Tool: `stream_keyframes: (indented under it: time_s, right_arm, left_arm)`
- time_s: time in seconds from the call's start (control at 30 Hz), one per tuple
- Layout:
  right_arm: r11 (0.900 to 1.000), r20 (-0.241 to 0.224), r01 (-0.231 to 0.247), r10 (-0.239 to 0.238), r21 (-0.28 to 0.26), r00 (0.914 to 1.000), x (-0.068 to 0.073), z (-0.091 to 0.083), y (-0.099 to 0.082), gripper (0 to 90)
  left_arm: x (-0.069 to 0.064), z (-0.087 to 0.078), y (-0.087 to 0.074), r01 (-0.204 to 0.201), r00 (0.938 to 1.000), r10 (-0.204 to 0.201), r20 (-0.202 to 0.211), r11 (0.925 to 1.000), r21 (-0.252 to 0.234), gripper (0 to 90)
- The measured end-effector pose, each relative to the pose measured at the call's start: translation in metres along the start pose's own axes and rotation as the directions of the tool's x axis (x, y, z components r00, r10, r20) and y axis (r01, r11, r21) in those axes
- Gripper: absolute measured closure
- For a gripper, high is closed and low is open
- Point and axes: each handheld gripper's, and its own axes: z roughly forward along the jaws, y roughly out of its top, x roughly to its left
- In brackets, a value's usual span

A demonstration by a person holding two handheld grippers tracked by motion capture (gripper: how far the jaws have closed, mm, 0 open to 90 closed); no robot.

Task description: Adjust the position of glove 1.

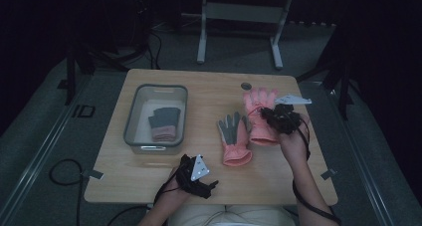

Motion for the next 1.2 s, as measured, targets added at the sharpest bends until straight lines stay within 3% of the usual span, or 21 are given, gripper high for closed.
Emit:
stream_keyframes:
  time_s: [0.33, 0.6, 0.87, 1.2]
  right_arm:
    - [0.9991, -0.061, 0.042, -0.042, 0.003, 0.9973, 0.036, 0.011, 0.008, 84.8]
    - [0.9967, -0.096, 0.072, -0.068, 0.036, 0.993, 0.059, 0.029, 0.003, 84.9]
    - [0.9957, -0.095, 0.049, -0.041, 0.079, 0.9947, 0.061, 0.039, -0.011, 84.7]
    - [0.9901, -0.044, 0.007, -0.001, 0.14, 0.999, 0.06, 0.059, -0.032, 84.4]
  left_arm:
    - [0.0, 0.0, 0.0, -0.002, 1.0, 0.002, 0.003, 1.0, 0.005, 2.5]
    - [0.0, 0.0, 0.0, -0.005, 1.0, 0.005, 0.005, 1.0, 0.003, 2.5]
    - [0.001, 0.0, 0.0, 0.002, 0.9999, -0.002, 0.01, 1.0, 0.002, 2.5]
    - [0.0, 0.0, 0.0, 0.006, 0.9999, -0.006, 0.01, 1.0, 0.001, 2.5]
